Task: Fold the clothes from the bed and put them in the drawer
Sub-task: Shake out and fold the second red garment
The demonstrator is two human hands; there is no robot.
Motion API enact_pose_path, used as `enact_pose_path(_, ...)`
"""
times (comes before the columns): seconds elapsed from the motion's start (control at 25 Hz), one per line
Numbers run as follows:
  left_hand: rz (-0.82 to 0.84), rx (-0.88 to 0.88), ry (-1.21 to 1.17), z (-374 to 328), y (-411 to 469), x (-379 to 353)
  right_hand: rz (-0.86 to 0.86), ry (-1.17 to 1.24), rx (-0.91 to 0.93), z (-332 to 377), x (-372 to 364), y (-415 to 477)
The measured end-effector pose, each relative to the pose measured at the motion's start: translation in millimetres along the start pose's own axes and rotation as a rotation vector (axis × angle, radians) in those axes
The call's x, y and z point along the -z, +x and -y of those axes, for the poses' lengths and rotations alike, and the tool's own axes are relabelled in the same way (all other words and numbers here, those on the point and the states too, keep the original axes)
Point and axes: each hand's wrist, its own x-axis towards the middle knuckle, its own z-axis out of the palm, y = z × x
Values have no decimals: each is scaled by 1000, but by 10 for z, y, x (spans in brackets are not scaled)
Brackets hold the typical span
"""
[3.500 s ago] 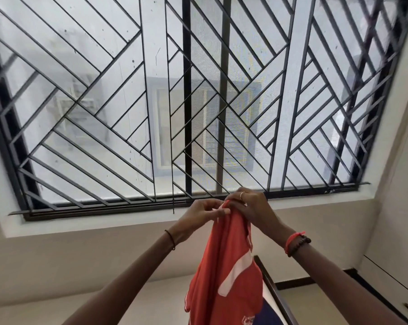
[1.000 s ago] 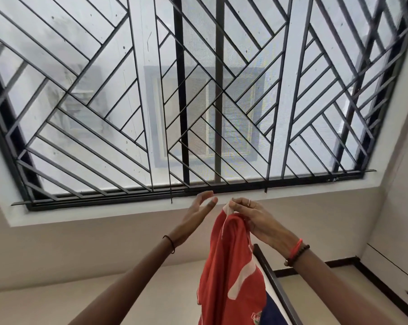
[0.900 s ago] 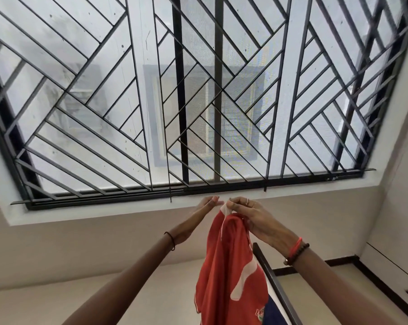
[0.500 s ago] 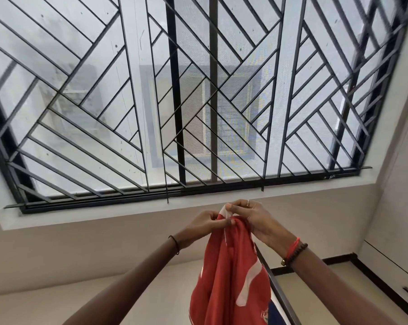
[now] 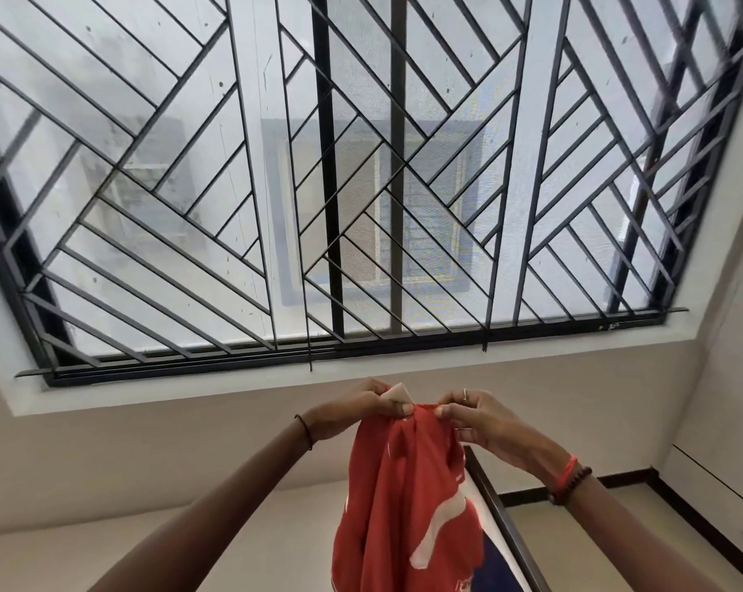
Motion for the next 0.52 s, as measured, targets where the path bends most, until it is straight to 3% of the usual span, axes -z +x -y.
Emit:
enact_pose_path(0.28,50,44,-184,-69,29,13,-60,146,125,114,-131,48)
enact_pose_path(0.44,23,-35,-362,-115,2,106,-96,69,209,184,-140,85)
enact_pose_path(0.52,-17,-62,-333,-153,-6,184,-96,16,213,234,-127,81)
